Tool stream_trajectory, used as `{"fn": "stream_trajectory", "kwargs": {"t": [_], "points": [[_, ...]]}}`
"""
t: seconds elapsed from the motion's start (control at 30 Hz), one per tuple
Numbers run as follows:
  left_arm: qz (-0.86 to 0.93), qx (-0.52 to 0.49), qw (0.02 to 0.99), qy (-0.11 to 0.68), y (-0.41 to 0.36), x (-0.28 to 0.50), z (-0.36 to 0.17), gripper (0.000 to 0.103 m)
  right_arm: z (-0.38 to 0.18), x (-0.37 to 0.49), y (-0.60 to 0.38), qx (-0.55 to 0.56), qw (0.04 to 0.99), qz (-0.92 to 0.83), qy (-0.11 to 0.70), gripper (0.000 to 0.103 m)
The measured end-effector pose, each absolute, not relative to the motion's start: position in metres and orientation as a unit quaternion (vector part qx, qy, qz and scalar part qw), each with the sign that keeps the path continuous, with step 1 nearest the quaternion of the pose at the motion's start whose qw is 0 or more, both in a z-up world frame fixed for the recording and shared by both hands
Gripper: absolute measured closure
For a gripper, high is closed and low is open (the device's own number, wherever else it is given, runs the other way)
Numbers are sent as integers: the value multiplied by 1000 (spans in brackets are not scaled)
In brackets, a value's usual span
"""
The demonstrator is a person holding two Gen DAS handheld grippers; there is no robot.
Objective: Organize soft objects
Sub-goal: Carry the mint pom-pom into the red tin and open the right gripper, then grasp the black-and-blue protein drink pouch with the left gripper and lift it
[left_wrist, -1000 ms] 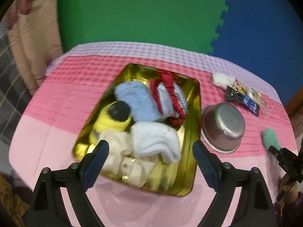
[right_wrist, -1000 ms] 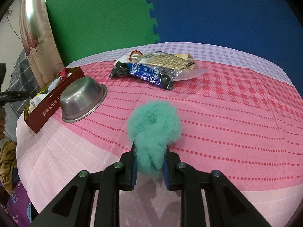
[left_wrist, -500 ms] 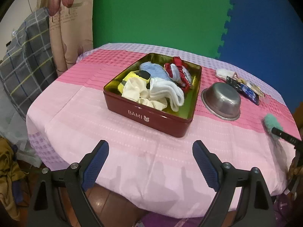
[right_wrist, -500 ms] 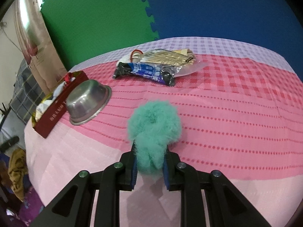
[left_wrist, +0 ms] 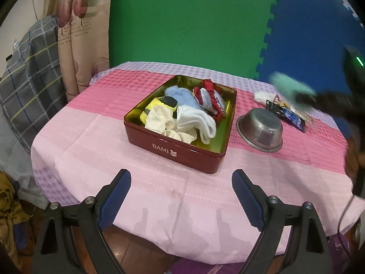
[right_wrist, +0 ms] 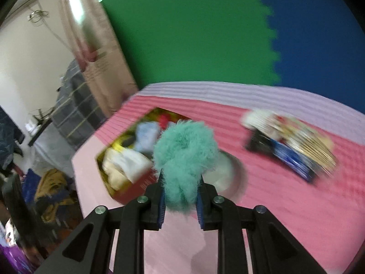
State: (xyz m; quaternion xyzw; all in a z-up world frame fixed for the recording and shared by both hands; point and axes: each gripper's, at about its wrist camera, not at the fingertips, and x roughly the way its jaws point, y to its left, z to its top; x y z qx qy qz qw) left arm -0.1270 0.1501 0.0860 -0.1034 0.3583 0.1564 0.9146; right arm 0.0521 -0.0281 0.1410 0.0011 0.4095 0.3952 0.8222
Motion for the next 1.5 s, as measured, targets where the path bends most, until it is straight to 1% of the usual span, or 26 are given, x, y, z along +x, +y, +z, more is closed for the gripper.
{"fn": "stream_trajectory", "kwargs": {"t": [0.07, 0.2, 0.33, 0.53, 0.57, 0.63, 0.67, 0.7, 0.77, 0.87, 0.97, 1.07, 1.13, 1.2, 1.23, 1.27, 1.37, 1.5], "points": [[155, -103, 916, 354, 150, -128, 88, 14, 144, 63, 7, -1, 810, 412, 417, 82], [168, -88, 918, 348, 150, -129, 92, 8, 135, 84, 74, -22, 793, 422, 439, 82], [165, -80, 918, 350, 150, -128, 92, 8, 119, 105, 121, -20, 780, 408, 474, 82], [157, -89, 916, 358, 155, -126, 89, 8, 95, 122, 166, -23, 773, 383, 504, 82], [156, -92, 916, 358, 156, -126, 89, 8, 91, 125, 171, -21, 772, 379, 510, 79], [154, -97, 915, 360, 158, -126, 88, 8, 84, 130, 178, -13, 769, 377, 517, 78], [154, -99, 914, 362, 159, -126, 87, 8, 82, 131, 181, -14, 770, 375, 517, 74], [153, -100, 913, 364, 159, -125, 86, 8, 81, 131, 184, -18, 774, 371, 514, 73], [152, -100, 911, 370, 159, -124, 84, 8, 77, 132, 188, -19, 775, 365, 516, 65], [152, -96, 909, 376, 158, -123, 83, 8, 75, 133, 192, -22, 779, 360, 512, 60], [154, -93, 910, 373, 157, -123, 84, 8, 81, 129, 182, -15, 790, 364, 493, 57], [156, -88, 911, 372, 155, -123, 84, 8, 92, 120, 161, 11, 797, 374, 474, 57], [156, -85, 911, 372, 154, -124, 84, 8, 102, 109, 136, 32, 806, 381, 453, 57], [155, -82, 911, 373, 151, -124, 84, 8, 108, 94, 108, 37, 816, 381, 432, 54], [154, -80, 911, 374, 150, -124, 83, 8, 108, 87, 95, 33, 821, 378, 426, 50], [152, -78, 911, 375, 148, -124, 83, 8, 107, 80, 78, 26, 827, 371, 420, 49], [145, -68, 911, 379, 142, -124, 81, 8, 92, 60, 13, -11, 846, 330, 419, 49], [114, -44, 915, 386, 126, -121, 78, 8, 69, 53, -72, -53, 861, 253, 438, 49]]}}
